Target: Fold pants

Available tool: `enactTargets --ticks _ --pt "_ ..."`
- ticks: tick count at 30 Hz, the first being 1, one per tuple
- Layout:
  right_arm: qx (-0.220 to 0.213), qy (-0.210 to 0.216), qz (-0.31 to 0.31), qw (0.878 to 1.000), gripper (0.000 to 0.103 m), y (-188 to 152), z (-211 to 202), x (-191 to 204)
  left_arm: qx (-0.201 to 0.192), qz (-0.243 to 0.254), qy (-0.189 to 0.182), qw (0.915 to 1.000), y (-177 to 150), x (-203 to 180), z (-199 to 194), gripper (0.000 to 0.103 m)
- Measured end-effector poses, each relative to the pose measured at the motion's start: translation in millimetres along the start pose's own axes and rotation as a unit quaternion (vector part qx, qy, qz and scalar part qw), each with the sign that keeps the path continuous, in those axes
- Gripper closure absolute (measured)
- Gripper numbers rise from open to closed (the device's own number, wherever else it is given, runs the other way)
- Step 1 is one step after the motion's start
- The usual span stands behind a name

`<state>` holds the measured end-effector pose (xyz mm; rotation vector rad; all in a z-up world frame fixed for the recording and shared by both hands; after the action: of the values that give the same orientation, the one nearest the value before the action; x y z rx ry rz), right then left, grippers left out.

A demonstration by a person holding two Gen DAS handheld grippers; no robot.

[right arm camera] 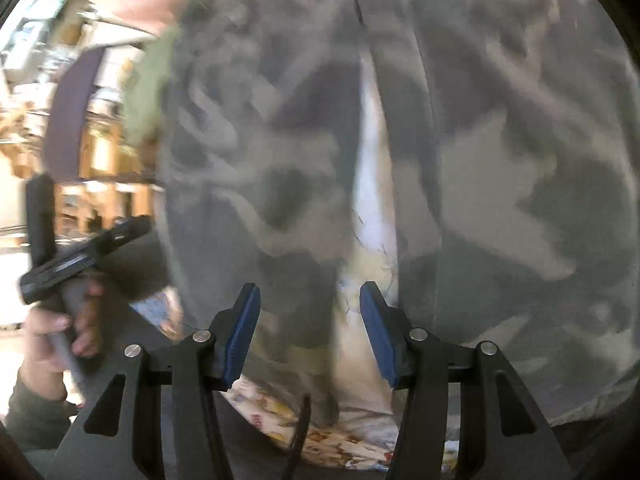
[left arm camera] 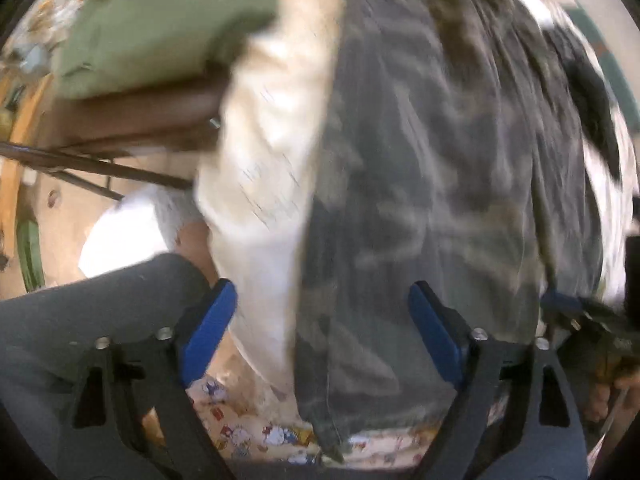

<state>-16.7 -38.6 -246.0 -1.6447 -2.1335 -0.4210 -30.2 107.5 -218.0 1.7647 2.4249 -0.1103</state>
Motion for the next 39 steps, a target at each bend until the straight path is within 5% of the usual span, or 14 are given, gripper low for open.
enactTargets --ticks 4,8,9,10,20,23,26,27,29,31,34,36,37,39 --pt "-0.022 0.015 -0.001 1.000 0.054 -5 4 2 0.041 0.027 0.004 0.9988 -18 -15 23 0.056" --pt "-0.041 0.046 -0.001 0.998 0.085 -1 2 4 0.027 0.033 0.031 0.9986 -18 -19 32 0.092" --pt "-0.047 0.041 -0.008 0.998 0.101 -1 -1 4 0.019 0.036 0.034 0.9986 -17 -21 29 0.096" --pt "-0.051 0.039 -0.021 0.998 0.102 -13 -16 3 0.007 0.045 0.032 0.9985 -17 -24 20 0.098" --pt "-0.157 0.095 -0.124 0.975 0.102 1 -92 55 -0.081 0.022 -0.071 0.9940 -8 -27 -90 0.103" --pt "-0.157 0.091 -0.129 0.975 0.102 16 -97 58 -0.104 0.022 -0.063 0.9923 12 -28 -96 0.103" --pt "-0.136 0.081 -0.123 0.980 0.102 20 -92 49 -0.071 0.002 -0.040 0.9967 22 -19 -67 0.099" --pt "-0.134 0.080 -0.124 0.980 0.102 22 -89 50 -0.064 -0.012 -0.028 0.9975 22 -12 -56 0.093" --pt "-0.131 0.082 -0.121 0.980 0.102 19 -85 46 -0.030 -0.043 -0.035 0.9980 13 -6 -29 0.043" --pt "-0.129 0.088 -0.110 0.982 0.102 13 -80 38 -0.001 -0.057 -0.035 0.9977 -2 -2 -4 0.035" --pt "-0.124 0.093 -0.094 0.984 0.102 12 -69 29 0.034 -0.055 -0.037 0.9972 -18 -8 16 0.038" --pt "-0.122 0.094 -0.087 0.984 0.102 11 -66 23 0.056 -0.067 -0.053 0.9948 -22 -14 25 0.059" --pt "-0.122 0.094 -0.083 0.985 0.102 11 -64 20 0.065 -0.057 -0.045 0.9952 -25 -16 29 0.086" --pt "-0.122 0.098 -0.076 0.985 0.102 9 -67 18 0.059 -0.034 -0.031 0.9972 -27 -19 26 0.098"
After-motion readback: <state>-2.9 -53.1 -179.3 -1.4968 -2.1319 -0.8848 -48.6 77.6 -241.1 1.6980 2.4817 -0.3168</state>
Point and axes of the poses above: each gripper's, at about its wrist camera, not at the fingertips, and z roughly the way its jaws point, x to its left, y to its top, the point moved 10 cm from there along z, roughly the way its jaws point, and after that the axes turned 5 degrees about -z, right-handed, at the moved point
